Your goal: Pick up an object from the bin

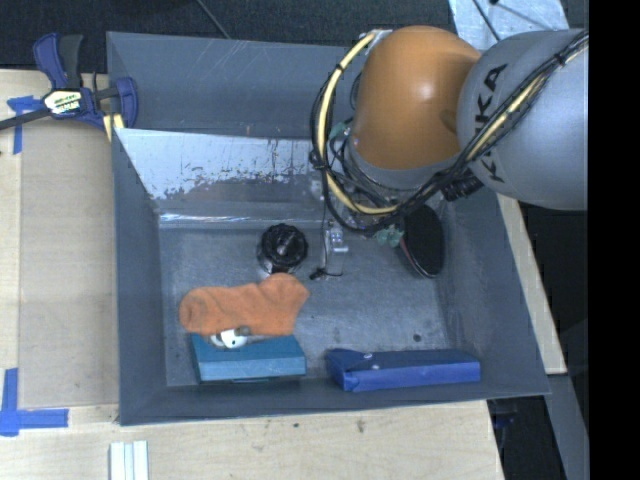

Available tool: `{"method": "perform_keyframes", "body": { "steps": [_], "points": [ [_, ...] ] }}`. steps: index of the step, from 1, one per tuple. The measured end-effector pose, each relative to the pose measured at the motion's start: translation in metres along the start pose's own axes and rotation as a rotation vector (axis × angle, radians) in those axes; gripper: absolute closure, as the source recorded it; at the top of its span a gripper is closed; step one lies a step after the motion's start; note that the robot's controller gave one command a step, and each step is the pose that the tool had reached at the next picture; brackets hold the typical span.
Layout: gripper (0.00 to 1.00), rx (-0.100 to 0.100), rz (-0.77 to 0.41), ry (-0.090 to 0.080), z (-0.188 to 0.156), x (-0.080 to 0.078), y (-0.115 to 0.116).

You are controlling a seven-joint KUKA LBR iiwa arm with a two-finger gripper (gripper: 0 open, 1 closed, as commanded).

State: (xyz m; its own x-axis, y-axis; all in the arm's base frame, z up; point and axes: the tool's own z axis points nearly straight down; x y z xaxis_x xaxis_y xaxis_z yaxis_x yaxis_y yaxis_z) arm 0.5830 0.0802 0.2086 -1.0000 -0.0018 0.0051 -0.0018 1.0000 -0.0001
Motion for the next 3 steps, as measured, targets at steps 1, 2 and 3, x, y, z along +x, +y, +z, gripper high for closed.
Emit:
{"method": "perform_keyframes", "body": {
  "steps": [1, 2, 3],
  "points": [
    [0.00, -0.001, 0.002, -0.008, -0.005, -0.001, 0.000],
    [0.00, -0.001, -0.050, -0.016, 0.031, -0.002, 0.006],
    [0.00, 0.000, -0.137, -0.011, 0.089, 0.006, 0.013]
  ]
}}
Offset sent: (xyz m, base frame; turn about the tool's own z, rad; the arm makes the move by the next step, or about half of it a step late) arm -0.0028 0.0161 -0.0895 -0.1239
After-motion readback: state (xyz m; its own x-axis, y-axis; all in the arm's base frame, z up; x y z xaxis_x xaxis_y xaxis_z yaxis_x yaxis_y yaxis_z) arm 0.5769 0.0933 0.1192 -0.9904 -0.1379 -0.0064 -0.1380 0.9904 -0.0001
